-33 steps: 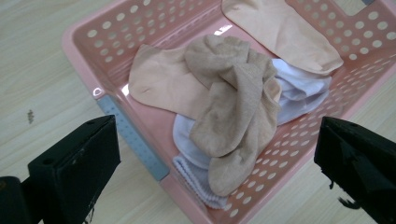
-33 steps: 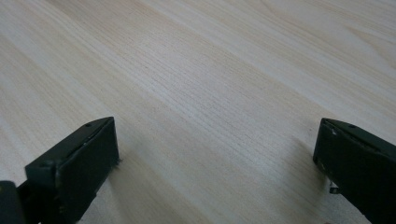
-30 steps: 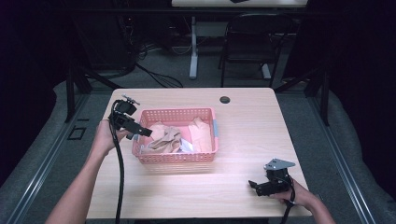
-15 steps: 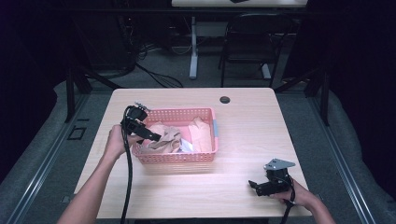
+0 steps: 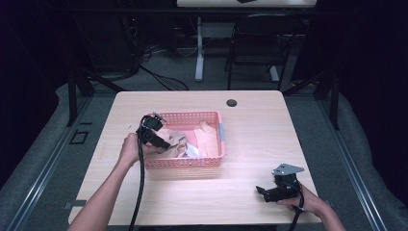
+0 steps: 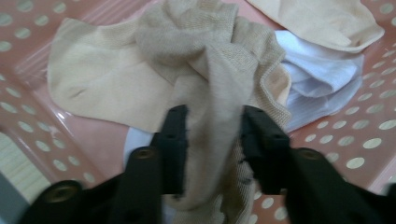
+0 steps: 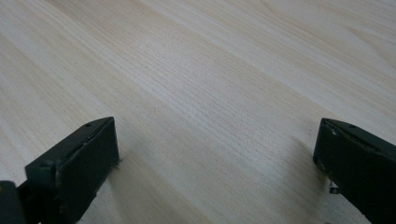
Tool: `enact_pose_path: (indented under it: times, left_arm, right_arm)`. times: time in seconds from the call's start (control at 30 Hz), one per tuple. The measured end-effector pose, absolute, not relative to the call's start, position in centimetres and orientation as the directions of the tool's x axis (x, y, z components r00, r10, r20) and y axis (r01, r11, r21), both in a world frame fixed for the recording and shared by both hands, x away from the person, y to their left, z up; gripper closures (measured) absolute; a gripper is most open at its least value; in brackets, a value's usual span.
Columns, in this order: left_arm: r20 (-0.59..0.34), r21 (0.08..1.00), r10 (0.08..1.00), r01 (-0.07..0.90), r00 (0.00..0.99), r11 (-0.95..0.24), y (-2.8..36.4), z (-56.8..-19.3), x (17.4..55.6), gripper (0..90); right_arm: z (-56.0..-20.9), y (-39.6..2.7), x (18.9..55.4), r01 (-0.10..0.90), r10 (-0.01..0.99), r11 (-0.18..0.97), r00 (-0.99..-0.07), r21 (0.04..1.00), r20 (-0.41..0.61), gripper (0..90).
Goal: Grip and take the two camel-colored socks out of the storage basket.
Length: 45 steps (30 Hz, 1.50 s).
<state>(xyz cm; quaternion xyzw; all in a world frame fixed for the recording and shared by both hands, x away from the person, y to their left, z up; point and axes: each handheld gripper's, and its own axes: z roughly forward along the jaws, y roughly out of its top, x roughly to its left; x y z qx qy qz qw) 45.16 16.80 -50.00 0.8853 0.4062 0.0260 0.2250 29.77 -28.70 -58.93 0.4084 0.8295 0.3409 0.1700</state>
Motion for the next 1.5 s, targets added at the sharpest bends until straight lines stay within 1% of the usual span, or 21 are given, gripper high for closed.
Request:
enact_pose_path:
  times: [0.03, 0.1, 0.17, 0.37, 0.67, 0.73, 1.13, 1.33, 1.5]
  left_arm:
    - [-0.134, 0.419, 0.729, 0.705, 0.671, -0.572, 16.8, -50.0, 45.1, 75.7]
    - [-0.141, 0.412, 0.724, 0.705, 0.675, -0.577, 16.8, -49.9, 45.1, 82.5]
    - [-0.132, 0.406, 0.721, 0.701, 0.68, -0.586, 16.8, -49.7, 45.0, 85.0]
    - [-0.114, 0.412, 0.718, 0.69, 0.687, -0.595, 17.1, -48.9, 44.9, 86.2]
    - [-0.103, 0.451, 0.708, 0.667, 0.699, -0.593, 17.8, -46.7, 44.9, 86.2]
    - [-0.097, 0.466, 0.704, 0.657, 0.703, -0.592, 17.9, -45.7, 44.8, 86.2]
    - [-0.063, 0.489, 0.69, 0.625, 0.721, -0.609, 18.1, -41.9, 44.5, 86.0]
    - [-0.057, 0.477, 0.678, 0.617, 0.732, -0.626, 18.4, -40.0, 44.5, 86.0]
    - [-0.02, 0.442, 0.669, 0.607, 0.743, -0.661, 18.4, -37.9, 44.3, 85.9]
  right_arm:
    - [-58.9, -28.7, 29.8, 0.562, 0.793, 0.435, -0.609, 0.704, -0.004, 0.0]
    - [-58.9, -28.7, 29.8, 0.562, 0.793, 0.435, -0.609, 0.704, -0.004, 0.0]
    - [-58.9, -28.7, 29.8, 0.562, 0.793, 0.435, -0.609, 0.704, -0.004, 0.0]
    - [-58.9, -28.7, 29.8, 0.562, 0.793, 0.435, -0.609, 0.704, -0.005, 0.0]
    - [-58.9, -28.7, 29.8, 0.561, 0.793, 0.436, -0.609, 0.703, -0.006, 0.0]
    - [-58.9, -28.7, 29.8, 0.561, 0.793, 0.436, -0.609, 0.704, -0.005, 0.0]
    - [-58.9, -28.7, 29.8, 0.561, 0.793, 0.437, -0.609, 0.703, -0.006, 0.0]
    - [-58.9, -28.7, 29.8, 0.562, 0.793, 0.437, -0.609, 0.703, -0.006, 0.0]
    - [-58.9, -28.7, 29.8, 0.562, 0.793, 0.437, -0.609, 0.703, -0.006, 0.0]
